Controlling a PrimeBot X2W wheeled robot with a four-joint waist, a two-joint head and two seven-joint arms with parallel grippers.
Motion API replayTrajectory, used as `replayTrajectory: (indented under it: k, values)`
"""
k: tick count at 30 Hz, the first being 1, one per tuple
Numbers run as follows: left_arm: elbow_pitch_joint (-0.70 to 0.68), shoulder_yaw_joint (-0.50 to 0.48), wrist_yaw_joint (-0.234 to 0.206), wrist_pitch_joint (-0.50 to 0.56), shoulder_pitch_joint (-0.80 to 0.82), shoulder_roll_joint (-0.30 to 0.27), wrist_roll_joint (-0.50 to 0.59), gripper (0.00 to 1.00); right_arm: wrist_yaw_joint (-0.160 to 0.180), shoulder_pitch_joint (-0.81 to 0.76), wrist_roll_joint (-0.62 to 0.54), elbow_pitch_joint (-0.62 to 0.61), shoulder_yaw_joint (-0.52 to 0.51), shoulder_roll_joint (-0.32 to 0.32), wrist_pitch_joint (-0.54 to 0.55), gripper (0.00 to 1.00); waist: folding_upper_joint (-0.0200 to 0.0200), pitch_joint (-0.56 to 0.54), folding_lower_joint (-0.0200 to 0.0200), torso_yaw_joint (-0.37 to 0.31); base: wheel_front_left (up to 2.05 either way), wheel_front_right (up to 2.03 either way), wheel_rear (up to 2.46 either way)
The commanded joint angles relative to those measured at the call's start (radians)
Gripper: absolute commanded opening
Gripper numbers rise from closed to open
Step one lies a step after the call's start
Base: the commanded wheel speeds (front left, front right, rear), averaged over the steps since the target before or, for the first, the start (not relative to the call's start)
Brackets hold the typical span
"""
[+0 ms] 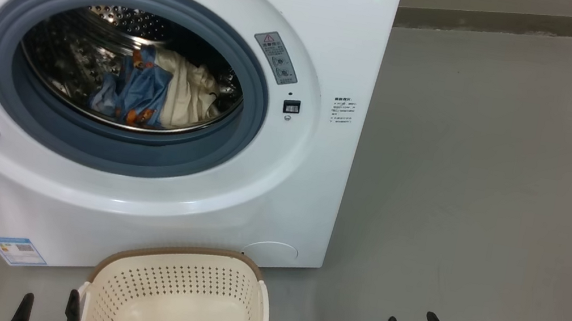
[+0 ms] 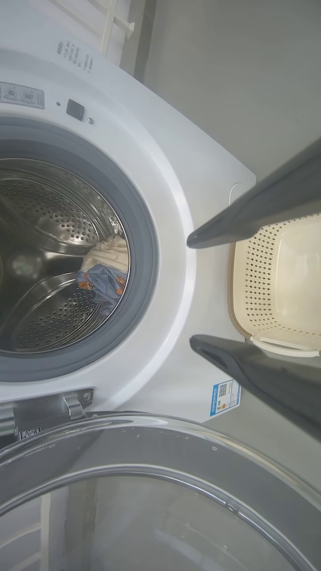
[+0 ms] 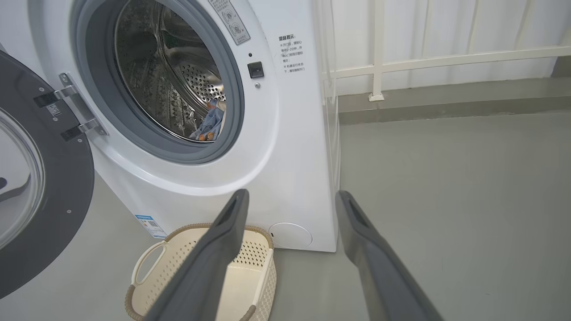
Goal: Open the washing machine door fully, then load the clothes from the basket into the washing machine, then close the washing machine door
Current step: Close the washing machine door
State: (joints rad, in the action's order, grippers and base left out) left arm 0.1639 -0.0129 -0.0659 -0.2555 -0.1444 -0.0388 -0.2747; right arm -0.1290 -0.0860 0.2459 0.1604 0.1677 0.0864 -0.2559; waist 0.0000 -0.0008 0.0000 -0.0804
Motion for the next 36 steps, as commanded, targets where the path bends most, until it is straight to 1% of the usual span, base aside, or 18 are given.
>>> replayTrajectory:
  k: [1, 11, 18, 22, 28, 36]
  values:
    - [-0.019, -0.036, -0.001, -0.006, 0.012, -0.011, -0.008, 1.00, -0.002, -0.001, -0.012, -0.028, 0.013, 0.004, -0.006, 1.00, 0.0000, 0.001, 0.0000, 0.001, 0.00, 0.00, 0.00]
    - [-0.026, -0.041, -0.003, -0.006, 0.011, -0.011, -0.006, 1.00, -0.002, -0.009, -0.032, -0.029, -0.027, -0.001, -0.006, 1.00, 0.0000, 0.009, 0.0000, 0.002, 0.00, 0.00, 0.00]
    - [-0.025, -0.043, -0.005, -0.006, 0.011, -0.011, -0.006, 1.00, -0.002, -0.011, -0.037, -0.030, -0.033, -0.005, -0.006, 1.00, 0.0000, 0.011, 0.0000, -0.001, 0.00, 0.00, 0.00]
    - [-0.018, -0.046, -0.023, -0.006, 0.013, -0.011, 0.004, 1.00, -0.002, -0.010, -0.037, -0.029, -0.034, -0.007, -0.006, 1.00, 0.0000, 0.012, 0.0000, -0.002, -0.23, 0.23, 0.00]
    - [-0.019, -0.044, -0.028, -0.006, 0.012, -0.011, 0.001, 1.00, -0.002, -0.013, -0.036, -0.030, -0.032, -0.010, -0.006, 1.00, 0.0000, 0.012, 0.0000, -0.002, -0.92, 0.92, 0.00]
    - [-0.021, -0.043, -0.025, -0.006, 0.014, -0.011, -0.003, 1.00, -0.002, -0.012, -0.035, -0.030, -0.030, -0.010, -0.006, 1.00, 0.0000, 0.015, 0.0000, 0.001, -1.53, 1.53, 0.00]
